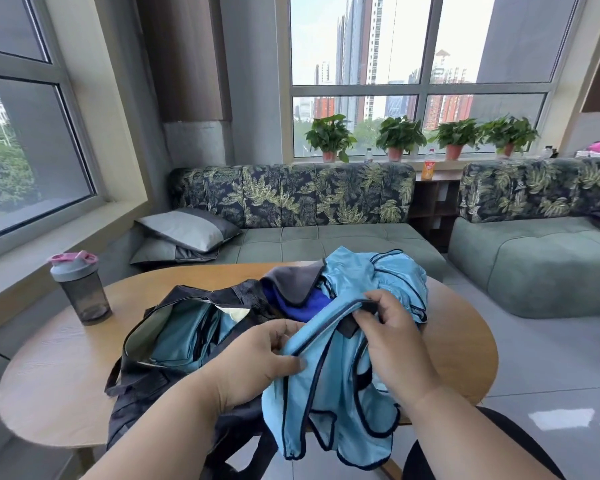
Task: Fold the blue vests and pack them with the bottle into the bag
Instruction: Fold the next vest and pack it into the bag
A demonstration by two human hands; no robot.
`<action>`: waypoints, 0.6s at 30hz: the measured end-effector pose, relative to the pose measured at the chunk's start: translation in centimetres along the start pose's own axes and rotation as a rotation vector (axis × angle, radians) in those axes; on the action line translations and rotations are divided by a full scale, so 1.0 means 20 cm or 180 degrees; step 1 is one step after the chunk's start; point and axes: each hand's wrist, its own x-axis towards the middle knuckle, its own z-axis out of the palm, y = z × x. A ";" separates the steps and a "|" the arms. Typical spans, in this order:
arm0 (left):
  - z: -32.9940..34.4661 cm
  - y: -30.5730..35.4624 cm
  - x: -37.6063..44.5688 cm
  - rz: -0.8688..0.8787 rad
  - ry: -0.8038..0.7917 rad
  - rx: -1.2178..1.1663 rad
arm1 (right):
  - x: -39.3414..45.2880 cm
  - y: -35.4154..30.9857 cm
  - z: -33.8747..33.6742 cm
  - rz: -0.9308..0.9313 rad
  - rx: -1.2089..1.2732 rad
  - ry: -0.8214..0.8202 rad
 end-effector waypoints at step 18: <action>0.08 0.06 0.05 -0.0248 0.0501 -0.1925 | -0.13 0.02 0.05 -0.0861 -0.1115 -0.1090</action>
